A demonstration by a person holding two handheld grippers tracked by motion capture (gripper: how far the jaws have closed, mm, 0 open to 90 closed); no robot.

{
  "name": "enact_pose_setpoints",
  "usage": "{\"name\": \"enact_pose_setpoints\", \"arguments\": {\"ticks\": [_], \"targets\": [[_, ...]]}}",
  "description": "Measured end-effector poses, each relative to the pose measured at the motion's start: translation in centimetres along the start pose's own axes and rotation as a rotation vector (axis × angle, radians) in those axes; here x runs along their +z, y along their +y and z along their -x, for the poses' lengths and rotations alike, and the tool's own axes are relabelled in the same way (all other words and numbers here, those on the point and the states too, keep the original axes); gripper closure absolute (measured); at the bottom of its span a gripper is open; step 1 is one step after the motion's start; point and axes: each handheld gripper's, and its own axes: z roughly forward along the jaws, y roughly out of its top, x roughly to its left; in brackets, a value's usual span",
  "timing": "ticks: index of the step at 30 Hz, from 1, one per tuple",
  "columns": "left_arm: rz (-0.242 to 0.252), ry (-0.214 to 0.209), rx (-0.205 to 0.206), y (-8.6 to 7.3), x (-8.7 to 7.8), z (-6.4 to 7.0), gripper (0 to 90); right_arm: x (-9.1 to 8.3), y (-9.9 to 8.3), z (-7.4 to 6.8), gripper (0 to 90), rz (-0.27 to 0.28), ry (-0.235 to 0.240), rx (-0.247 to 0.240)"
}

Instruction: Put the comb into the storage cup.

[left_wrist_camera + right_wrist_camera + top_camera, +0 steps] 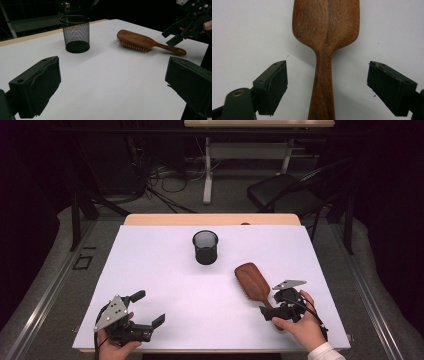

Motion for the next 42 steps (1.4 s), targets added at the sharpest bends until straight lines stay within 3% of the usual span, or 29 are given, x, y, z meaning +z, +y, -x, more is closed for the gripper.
{"name": "enact_pose_setpoints", "arguments": {"ticks": [9, 25, 29, 31, 42], "targets": [[-0.001, -0.002, 0.003, 0.0, 0.0, 0.0, 0.3, 0.3, 0.4, 0.3, 20.0, -0.053, 0.009, -0.005], [-0.004, 0.000, 0.005, 0.0, 0.0, 0.1, 0.2, 0.8, 1.0, 0.6, 29.3, -0.114, 0.018, 0.030], [-0.006, 0.000, 0.005, 0.0, 0.1, 0.1, 0.2, 1.1, 1.1, 0.4, 32.5, -0.113, 0.019, 0.016], [-0.007, 0.000, 0.005, 0.0, 0.1, 0.1, 0.2, 1.1, 1.2, 0.4, 33.6, -0.138, 0.014, 0.011], [-0.009, -0.003, 0.006, 0.0, 0.1, 0.1, 0.2, 1.7, 1.5, 0.4, 39.2, -0.146, 0.018, 0.015]]}}
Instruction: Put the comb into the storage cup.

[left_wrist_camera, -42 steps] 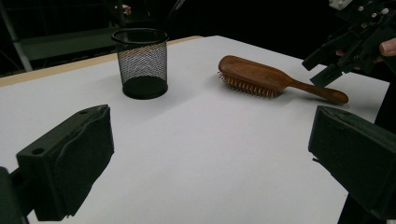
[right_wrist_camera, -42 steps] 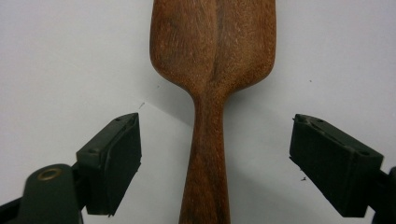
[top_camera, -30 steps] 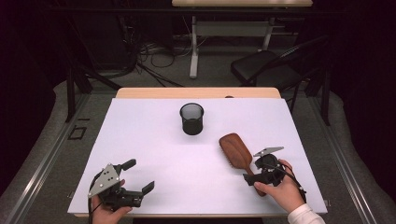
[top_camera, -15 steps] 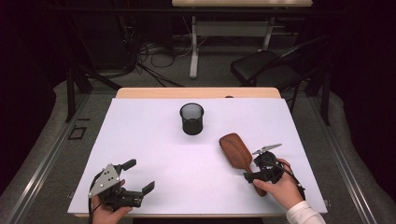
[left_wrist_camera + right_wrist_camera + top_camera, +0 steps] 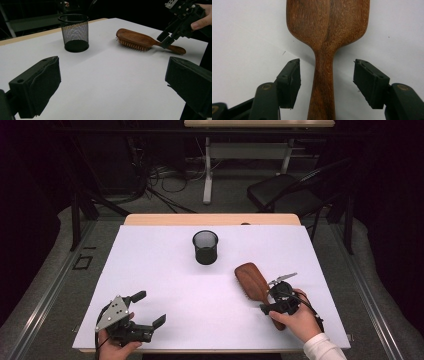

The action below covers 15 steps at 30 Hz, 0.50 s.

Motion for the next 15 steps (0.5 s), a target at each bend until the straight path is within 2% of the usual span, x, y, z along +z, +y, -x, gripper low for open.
{"name": "enact_pose_setpoints", "arguments": {"ticks": [6, 10, 15], "targets": [[-0.002, -0.001, 0.000, 0.0, 0.0, 0.0, 0.2, 0.5, 0.2, 0.2, 40.2, -0.024, 0.013, 0.020], [-0.004, -0.004, 0.000, 0.0, 0.0, 0.0, 0.2, 0.9, 0.4, 0.4, 44.1, -0.020, 0.018, 0.017], [-0.003, -0.005, 0.002, 0.0, 0.1, 0.0, 0.2, 1.1, 0.7, 0.3, 45.0, -0.046, 0.014, 0.005]]}}
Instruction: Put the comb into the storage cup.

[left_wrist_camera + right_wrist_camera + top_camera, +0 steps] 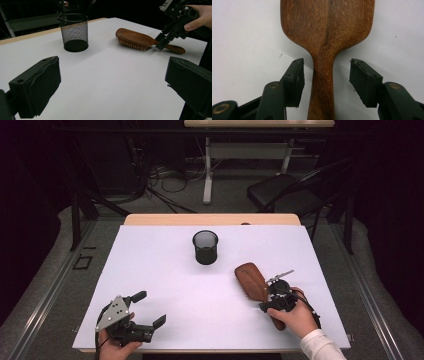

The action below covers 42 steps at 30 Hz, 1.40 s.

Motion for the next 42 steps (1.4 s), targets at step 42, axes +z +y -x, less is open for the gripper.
{"name": "enact_pose_setpoints", "arguments": {"ticks": [42], "targets": [[0.000, 0.002, -0.005, -0.1, 0.0, -0.1, 0.2, 1.2, 1.6, -0.5, 61.5, -0.108, -0.055, -0.011]]}}
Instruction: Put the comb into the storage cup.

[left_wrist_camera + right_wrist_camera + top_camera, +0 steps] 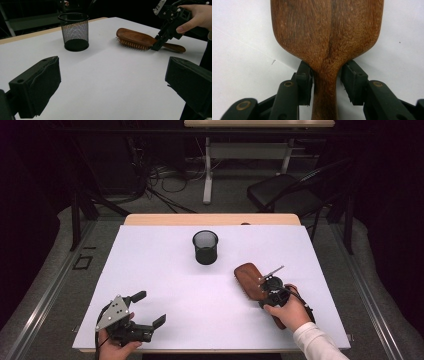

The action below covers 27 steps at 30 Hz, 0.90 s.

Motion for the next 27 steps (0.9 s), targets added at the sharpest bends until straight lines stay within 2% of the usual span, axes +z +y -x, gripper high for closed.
{"name": "enact_pose_setpoints", "arguments": {"ticks": [5, 7, 9, 10, 17, 27], "targets": [[-0.001, -0.001, -0.001, 0.00, 0.01, 0.00, 0.3, 0.03, -0.03, -0.04, 65.6, 0.008, 0.004, -0.016], [-0.001, 0.000, -0.001, 0.00, 0.01, -0.01, 0.3, 0.21, -0.11, -0.15, 66.3, 0.035, 0.010, -0.009], [-0.001, -0.001, -0.001, 0.00, 0.00, -0.01, 0.3, 0.18, -0.09, -0.18, 67.0, 0.030, 0.008, -0.018], [-0.002, -0.001, -0.001, 0.00, 0.00, -0.01, 0.2, 0.03, -0.05, -0.25, 67.2, 0.009, 0.003, -0.018], [-0.003, -0.001, 0.000, -0.01, 0.03, -0.02, 0.2, -0.05, -0.10, -0.27, 68.1, 0.003, -0.002, -0.026], [-0.004, 0.000, 0.000, -0.02, 0.04, -0.03, 0.3, 0.10, -0.21, -0.19, 69.6, 0.028, 0.008, -0.032]]}}
